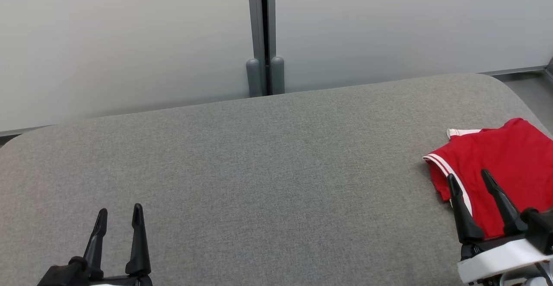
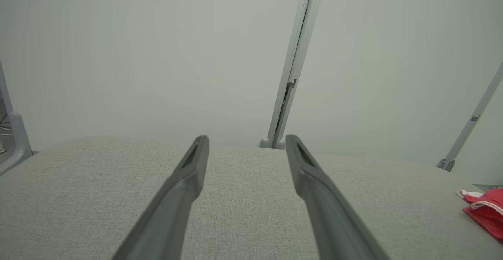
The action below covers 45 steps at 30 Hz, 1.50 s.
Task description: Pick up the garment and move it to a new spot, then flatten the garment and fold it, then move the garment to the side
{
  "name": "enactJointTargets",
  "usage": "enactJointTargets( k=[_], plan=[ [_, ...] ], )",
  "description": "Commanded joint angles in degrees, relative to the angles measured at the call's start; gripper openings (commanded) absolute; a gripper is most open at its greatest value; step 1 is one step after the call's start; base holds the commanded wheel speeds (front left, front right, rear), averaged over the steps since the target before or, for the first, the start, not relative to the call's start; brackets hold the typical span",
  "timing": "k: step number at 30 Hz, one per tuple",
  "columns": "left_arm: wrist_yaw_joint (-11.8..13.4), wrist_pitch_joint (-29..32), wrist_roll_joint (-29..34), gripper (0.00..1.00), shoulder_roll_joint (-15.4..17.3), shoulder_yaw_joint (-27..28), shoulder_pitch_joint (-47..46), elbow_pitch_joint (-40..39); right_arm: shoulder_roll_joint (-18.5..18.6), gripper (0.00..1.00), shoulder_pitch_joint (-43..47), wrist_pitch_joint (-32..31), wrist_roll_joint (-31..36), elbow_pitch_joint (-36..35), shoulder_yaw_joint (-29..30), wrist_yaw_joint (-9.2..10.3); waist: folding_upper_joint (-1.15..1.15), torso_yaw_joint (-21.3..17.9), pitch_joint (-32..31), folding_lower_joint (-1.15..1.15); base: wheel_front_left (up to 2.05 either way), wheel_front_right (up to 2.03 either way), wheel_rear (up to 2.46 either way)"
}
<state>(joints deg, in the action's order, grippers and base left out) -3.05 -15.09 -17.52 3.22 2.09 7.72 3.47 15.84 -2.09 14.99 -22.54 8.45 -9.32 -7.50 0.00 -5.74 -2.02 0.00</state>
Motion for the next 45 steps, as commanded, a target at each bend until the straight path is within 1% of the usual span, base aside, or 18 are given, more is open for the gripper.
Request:
enactJointTargets(
  k=[1, 13, 28, 31, 32, 35, 45],
  plan=[
    [-0.4, 0.0, 0.6, 1.00, 0.2, 0.3, 0.1, 0.0, 0.0, 1.00, 0.5, 0.2, 0.4, -0.1, 0.3, 0.01, 0.00, 0.0, 0.0, 0.00, 0.00, 0.00, 0.00],
    [0.0, 0.0, 2.2, 1.00, -0.2, 0.2, -0.3, 0.3, -0.6, 1.00, -0.9, 0.2, 0.7, 0.1, -0.5, 0.01, 0.00, -0.2, 0.1, 0.00, 0.00, 0.00, 0.00],
    [0.9, 0.0, 2.0, 1.00, -0.2, -1.1, 0.0, 0.5, -0.3, 1.00, -1.6, 0.2, 0.3, 1.3, -1.0, 0.01, 0.00, -0.5, -0.2, 0.00, 0.00, 0.00, 0.00],
    [0.5, 0.0, 1.4, 1.00, -0.2, -1.5, 0.2, 1.0, -0.4, 1.00, -1.6, 0.2, 0.3, 1.5, -1.0, 0.01, 0.00, -0.4, -0.3, 0.00, 0.00, 0.00, 0.00],
    [0.6, 0.0, 1.4, 0.00, -0.4, -1.4, 0.1, 1.2, -0.8, 0.00, -0.9, 0.0, 0.3, 1.5, -1.0, 0.00, 0.00, -0.4, -0.3, 0.00, 0.00, 0.00, 0.00],
    [0.6, 0.1, 1.1, 0.00, -0.9, -1.5, 0.5, 2.9, -1.8, 0.00, 0.4, -0.2, 0.2, 2.8, -1.4, 0.00, 0.00, -0.4, -0.3, 0.00, 0.00, 0.00, 0.00],
    [-0.1, 3.1, -9.2, 0.00, -0.8, -0.5, -1.7, 4.1, -3.0, 0.00, -0.3, -2.9, -9.6, 3.1, 0.7, 0.00, 0.00, 0.1, -0.1, 0.00, 0.00, 0.00, 0.00]
  ],
)
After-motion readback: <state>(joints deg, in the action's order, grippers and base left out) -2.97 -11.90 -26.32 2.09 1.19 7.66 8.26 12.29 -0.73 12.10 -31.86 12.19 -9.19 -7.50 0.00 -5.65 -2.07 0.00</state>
